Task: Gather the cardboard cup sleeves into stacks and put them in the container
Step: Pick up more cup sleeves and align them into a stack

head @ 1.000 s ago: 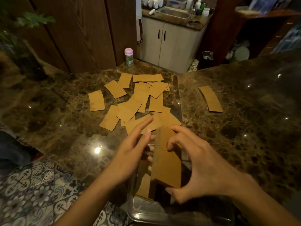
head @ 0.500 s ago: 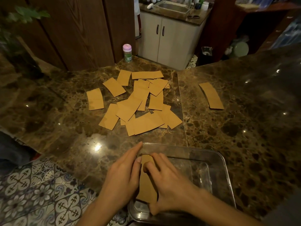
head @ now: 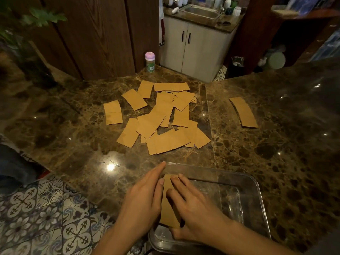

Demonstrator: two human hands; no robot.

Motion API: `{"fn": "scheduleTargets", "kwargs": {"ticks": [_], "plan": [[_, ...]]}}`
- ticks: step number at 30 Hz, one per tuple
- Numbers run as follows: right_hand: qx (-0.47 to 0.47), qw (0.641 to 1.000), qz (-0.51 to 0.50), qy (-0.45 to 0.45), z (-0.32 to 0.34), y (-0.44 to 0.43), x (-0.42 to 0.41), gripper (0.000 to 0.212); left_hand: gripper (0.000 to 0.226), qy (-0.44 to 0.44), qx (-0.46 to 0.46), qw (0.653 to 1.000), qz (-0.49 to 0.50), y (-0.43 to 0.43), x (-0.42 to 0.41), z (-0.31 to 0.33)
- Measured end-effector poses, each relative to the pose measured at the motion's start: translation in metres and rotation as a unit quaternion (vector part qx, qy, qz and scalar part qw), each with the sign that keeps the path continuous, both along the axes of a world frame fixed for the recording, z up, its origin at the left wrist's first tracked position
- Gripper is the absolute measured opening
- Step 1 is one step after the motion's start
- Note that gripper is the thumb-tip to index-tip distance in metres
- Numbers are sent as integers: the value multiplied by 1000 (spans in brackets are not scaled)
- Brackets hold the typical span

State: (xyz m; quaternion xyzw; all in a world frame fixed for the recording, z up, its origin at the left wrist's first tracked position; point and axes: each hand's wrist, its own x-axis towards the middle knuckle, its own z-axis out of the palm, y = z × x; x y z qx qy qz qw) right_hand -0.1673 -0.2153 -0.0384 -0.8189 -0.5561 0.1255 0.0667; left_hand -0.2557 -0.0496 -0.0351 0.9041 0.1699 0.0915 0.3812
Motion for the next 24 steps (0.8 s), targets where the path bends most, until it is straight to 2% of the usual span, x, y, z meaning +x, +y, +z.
{"fn": "scheduleTargets", "kwargs": {"ticks": [3,6,12,16,21,24], "plan": [[10,998,0,61,-3,1,0,71,48,5,5,1000,-4,2,0,0],[10,999,4,53,-5,3,4,71,48,7,15,1000,-5,3,0,1],[-7,994,-14,106,-6,5,2,70,50,5,10,1000,-16,3,0,2],[26,995,-22,97,-8,2,3,66,49,4,29,999,-20,3,1,1],[71,997,-11,41,-9,-1,9,73,46,5,36,999,-22,7,2,7],[119,992,-2,29,-2,0,13,67,35,1,30,999,-20,16,10,14]]}}
